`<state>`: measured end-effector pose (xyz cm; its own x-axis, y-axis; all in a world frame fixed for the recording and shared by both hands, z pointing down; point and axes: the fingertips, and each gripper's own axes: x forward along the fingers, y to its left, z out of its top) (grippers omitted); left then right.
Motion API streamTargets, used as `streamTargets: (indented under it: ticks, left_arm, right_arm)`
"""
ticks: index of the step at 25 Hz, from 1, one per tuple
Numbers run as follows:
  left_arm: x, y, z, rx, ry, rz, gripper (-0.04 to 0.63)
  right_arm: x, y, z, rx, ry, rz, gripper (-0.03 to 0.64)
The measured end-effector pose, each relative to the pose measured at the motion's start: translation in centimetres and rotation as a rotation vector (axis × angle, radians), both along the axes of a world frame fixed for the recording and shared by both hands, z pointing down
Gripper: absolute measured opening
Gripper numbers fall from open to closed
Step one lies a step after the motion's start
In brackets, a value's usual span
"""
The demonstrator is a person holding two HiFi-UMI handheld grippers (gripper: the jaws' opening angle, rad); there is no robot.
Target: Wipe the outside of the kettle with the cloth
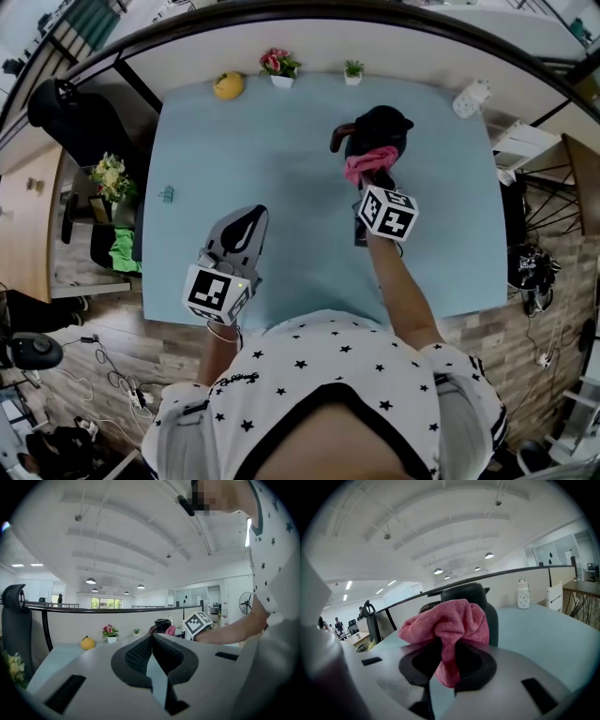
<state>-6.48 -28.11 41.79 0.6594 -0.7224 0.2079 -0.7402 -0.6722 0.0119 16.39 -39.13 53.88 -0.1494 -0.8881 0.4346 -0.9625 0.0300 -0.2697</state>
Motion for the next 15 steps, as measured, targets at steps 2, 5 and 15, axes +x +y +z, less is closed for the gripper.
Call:
streamTargets:
  ticks: [2,5,15]
  left_arm:
    - [-0.1,-0.2,0.1,-0.003,0.003,-0.004,0.031]
    - [-0.2,-0.6,0.3,-0.005,0.004,-0.011,0.031]
    - [-0.4,-1.3,0.6,-0.015,-0.002,-0.026,0.031]
  right_arm:
    - [0.0,0.2,1.2,-0.035,-0.009,0.004,0.075]
    - [0.2,0.2,2.6,-0.07,-0.007,0.008,0.077]
    - [0.0,0.2,7.3,-0.19,-0.034,0.009,0.077]
